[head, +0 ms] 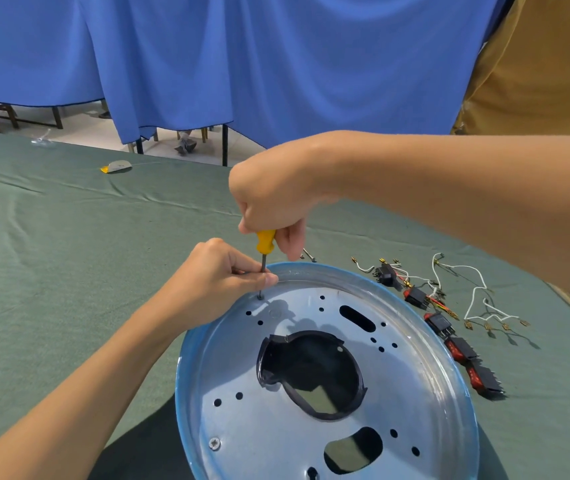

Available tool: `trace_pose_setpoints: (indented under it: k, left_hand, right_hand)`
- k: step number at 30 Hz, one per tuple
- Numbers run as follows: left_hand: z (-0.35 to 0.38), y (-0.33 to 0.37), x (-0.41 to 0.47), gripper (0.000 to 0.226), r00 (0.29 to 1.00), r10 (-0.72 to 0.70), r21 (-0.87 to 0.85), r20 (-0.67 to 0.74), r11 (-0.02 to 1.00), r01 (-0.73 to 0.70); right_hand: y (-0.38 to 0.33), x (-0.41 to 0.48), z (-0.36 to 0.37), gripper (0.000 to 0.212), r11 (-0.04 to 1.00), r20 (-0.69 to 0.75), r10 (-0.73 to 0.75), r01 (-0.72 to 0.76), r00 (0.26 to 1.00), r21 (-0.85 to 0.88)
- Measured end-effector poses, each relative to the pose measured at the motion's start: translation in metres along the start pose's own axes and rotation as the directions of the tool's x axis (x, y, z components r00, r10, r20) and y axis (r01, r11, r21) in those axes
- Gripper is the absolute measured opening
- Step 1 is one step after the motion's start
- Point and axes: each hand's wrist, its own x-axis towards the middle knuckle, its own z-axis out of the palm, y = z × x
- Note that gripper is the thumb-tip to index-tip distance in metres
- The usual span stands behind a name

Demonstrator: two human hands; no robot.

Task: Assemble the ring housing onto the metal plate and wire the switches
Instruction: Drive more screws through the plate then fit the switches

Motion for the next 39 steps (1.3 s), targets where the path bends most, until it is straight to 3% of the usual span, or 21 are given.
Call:
trace_pose_setpoints:
  k: [6, 10, 14, 18, 22, 24, 27, 30, 33, 37, 39]
  left_hand:
    - [-0.001, -0.002, 0.0, 0.029, 1.0, 0.0, 0.035, 0.02, 0.999, -0.001]
    - [0.001, -0.004, 0.001, 0.024, 0.999, 0.0, 0.021, 0.035, 1.0, 0.0]
    - [0.001, -0.001, 0.0, 0.014, 0.999, -0.026, -0.064, -0.019, 0.998, 0.025]
    - [0.002, 0.0, 0.0, 0.016, 1.0, -0.011, -0.006, -0.017, 1.0, 0.011]
    - [0.0, -0.002, 0.001, 0.026, 1.0, -0.001, 0.056, 0.026, 0.998, 0.0]
    - [0.0, -0.002, 0.001, 0.027, 0.999, 0.011, 0.074, 0.038, 0.997, -0.014]
    - [0.002, -0.002, -0.001, 0.03, 0.999, 0.043, 0.116, 0.019, 0.992, -0.045]
    - [0.003, 0.0, -0.001, 0.027, 0.995, 0.035, 0.115, -0.092, 0.993, -0.024]
    - [0.002, 0.001, -0.001, 0.025, 0.995, 0.021, 0.116, -0.094, 0.993, -0.01]
    - [-0.002, 0.001, -0.001, 0.037, 1.0, 0.006, 0.144, -0.031, 0.99, -0.001]
    - [-0.002, 0.001, 0.0, 0.039, 1.0, -0.007, 0.157, -0.006, 0.988, 0.007]
  right_hand:
    - [0.001, -0.006, -0.011, 0.007, 0.983, 0.006, -0.141, 0.14, 0.99, -0.118]
    - [0.002, 0.0, -0.004, 0.027, 0.976, 0.025, -0.105, 0.108, 0.994, -0.191]
    - [0.006, 0.003, -0.004, 0.034, 0.998, 0.031, 0.041, -0.042, 0.999, 0.038]
    - [0.008, -0.003, -0.005, 0.03, 0.991, 0.099, 0.05, -0.062, 0.994, 0.116]
    - [0.012, -0.007, -0.011, 0.012, 0.995, 0.023, -0.069, 0.07, 0.997, -0.065]
    - [0.011, -0.006, -0.01, 0.018, 0.983, 0.003, -0.109, 0.109, 0.994, -0.145]
    - [0.01, -0.004, -0.006, 0.036, 0.988, 0.003, -0.072, 0.072, 0.997, -0.139]
    - [0.007, -0.001, -0.003, 0.042, 0.995, 0.003, -0.052, 0.052, 0.999, -0.084]
    - [0.003, 0.001, -0.005, 0.04, 0.998, 0.025, -0.042, 0.043, 0.999, -0.052]
    - [0.0, 0.0, -0.011, 0.019, 0.982, -0.002, -0.13, 0.129, 0.991, -0.138]
    - [0.001, 0.001, -0.009, 0.023, 0.97, -0.015, -0.142, 0.137, 0.99, -0.199]
